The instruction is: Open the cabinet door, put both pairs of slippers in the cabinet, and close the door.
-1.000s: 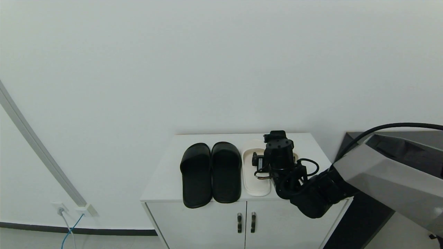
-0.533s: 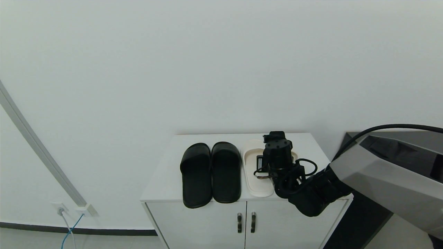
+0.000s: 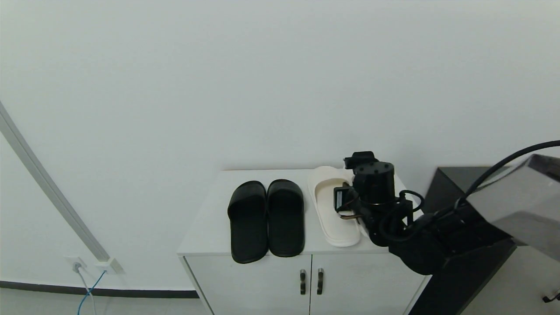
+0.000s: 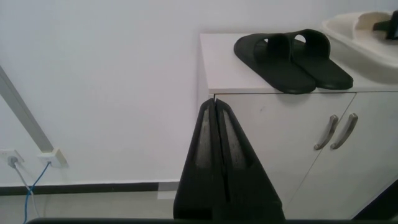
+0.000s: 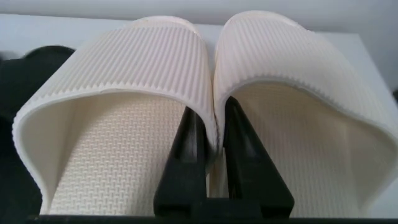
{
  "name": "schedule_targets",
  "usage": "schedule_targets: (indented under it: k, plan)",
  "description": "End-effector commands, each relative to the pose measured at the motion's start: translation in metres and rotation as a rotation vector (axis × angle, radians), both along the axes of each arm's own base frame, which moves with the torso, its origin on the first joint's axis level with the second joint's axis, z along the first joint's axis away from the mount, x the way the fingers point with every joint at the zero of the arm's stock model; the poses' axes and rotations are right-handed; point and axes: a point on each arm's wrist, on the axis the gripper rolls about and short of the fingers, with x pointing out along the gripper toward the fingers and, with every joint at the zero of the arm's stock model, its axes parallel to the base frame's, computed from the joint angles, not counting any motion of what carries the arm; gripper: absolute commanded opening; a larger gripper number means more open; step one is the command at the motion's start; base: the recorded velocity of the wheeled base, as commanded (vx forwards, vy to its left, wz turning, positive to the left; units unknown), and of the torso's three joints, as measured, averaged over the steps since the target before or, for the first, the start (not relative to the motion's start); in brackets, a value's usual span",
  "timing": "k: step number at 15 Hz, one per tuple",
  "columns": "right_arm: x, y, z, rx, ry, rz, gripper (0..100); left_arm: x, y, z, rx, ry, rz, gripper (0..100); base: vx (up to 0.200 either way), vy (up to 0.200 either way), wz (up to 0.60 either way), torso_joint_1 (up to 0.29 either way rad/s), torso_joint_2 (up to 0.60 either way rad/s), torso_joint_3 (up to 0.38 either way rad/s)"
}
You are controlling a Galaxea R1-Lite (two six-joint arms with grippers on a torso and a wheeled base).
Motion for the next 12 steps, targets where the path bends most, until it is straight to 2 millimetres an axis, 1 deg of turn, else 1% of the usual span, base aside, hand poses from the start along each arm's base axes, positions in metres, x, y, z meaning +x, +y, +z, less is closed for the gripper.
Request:
schedule_targets:
  k: [1,2,4,6,8,9,12]
  plan:
    - [-0.055,-0.029,0.050,0.023,-0.058,0.165,0,0.000,0.000,0.000,-0.001,0.001,0.001,0,0.000,0.000,0.00,0.000,0.00,0.000]
    - [-0.075,-0.038,0.057,0.026,-0.057,0.264,0,0.000,0.000,0.000,-0.001,0.001,-0.001,0,0.000,0.000,0.00,0.000,0.00,0.000]
    - [-0.105,-0.052,0.064,0.041,-0.049,0.443,0,0.000,0.000,0.000,-0.001,0.001,0.001,0,0.000,0.000,0.00,0.000,0.00,0.000]
    - [-0.126,-0.063,0.070,0.059,-0.037,0.585,0,0.000,0.000,0.000,0.001,0.001,-0.001,0,0.000,0.000,0.00,0.000,0.00,0.000]
    - [-0.137,-0.069,0.073,0.075,-0.032,0.695,0,0.000,0.000,0.000,0.001,0.001,0.001,0,0.000,0.000,0.00,0.000,0.00,0.000]
    - [-0.137,-0.069,0.071,0.062,-0.032,0.710,0,0.000,0.000,0.000,0.001,0.001,0.001,0,0.000,0.000,0.00,0.000,0.00,0.000]
    - [-0.141,-0.071,0.058,-0.082,-0.067,0.796,0,0.000,0.000,0.000,0.001,0.001,0.001,0,0.000,0.000,0.00,0.000,0.00,0.000]
